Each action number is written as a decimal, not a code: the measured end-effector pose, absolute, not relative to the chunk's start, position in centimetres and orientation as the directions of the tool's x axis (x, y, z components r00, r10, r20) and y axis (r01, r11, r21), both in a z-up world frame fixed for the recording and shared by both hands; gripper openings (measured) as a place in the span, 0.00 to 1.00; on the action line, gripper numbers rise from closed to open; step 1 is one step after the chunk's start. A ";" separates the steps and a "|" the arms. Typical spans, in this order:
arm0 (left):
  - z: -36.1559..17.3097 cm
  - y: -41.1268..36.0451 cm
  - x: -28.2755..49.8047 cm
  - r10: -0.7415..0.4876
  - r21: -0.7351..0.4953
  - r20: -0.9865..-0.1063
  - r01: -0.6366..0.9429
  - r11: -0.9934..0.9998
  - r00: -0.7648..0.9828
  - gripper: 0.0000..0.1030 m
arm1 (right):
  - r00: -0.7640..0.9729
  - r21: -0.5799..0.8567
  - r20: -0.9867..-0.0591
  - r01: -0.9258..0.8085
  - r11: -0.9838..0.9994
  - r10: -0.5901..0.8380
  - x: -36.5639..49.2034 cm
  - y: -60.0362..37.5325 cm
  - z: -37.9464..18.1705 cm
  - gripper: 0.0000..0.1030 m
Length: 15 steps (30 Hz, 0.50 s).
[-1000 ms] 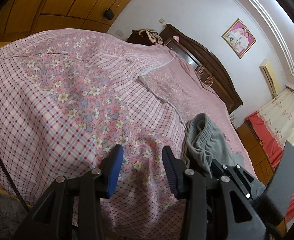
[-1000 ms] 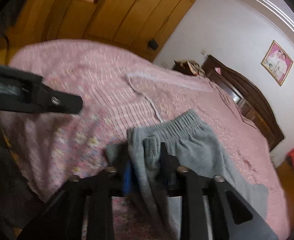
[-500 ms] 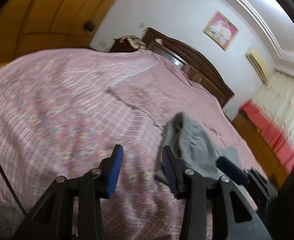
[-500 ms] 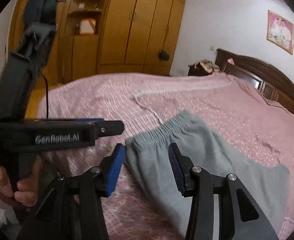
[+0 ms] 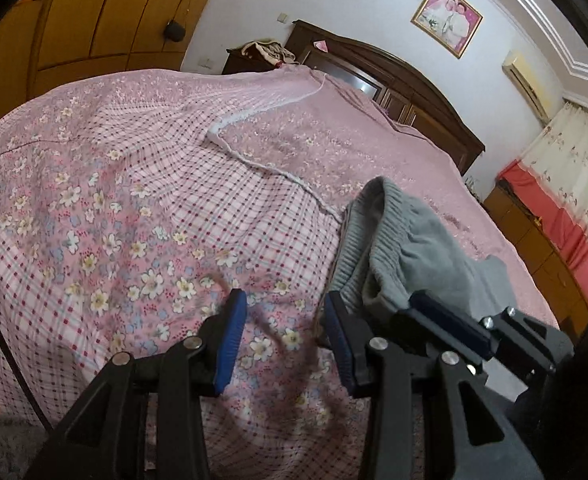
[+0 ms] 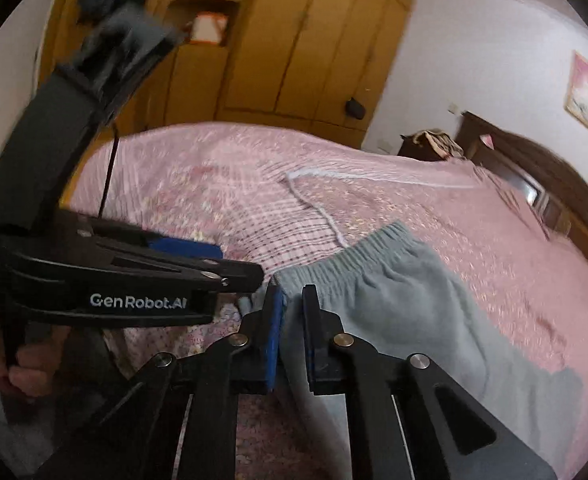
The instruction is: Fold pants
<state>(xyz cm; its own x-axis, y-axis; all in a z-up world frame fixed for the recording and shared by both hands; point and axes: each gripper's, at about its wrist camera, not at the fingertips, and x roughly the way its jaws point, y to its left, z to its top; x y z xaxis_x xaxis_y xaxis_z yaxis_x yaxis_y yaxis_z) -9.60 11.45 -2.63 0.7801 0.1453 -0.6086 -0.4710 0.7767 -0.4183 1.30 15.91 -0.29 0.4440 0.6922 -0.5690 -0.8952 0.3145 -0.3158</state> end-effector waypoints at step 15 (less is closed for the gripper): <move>-3.2 12.5 -9.4 0.115 -0.469 -0.615 -0.479 0.742 0.780 0.32 | 0.388 -0.185 -0.546 -0.920 0.345 0.743 2.3 16.9 0.4 0.06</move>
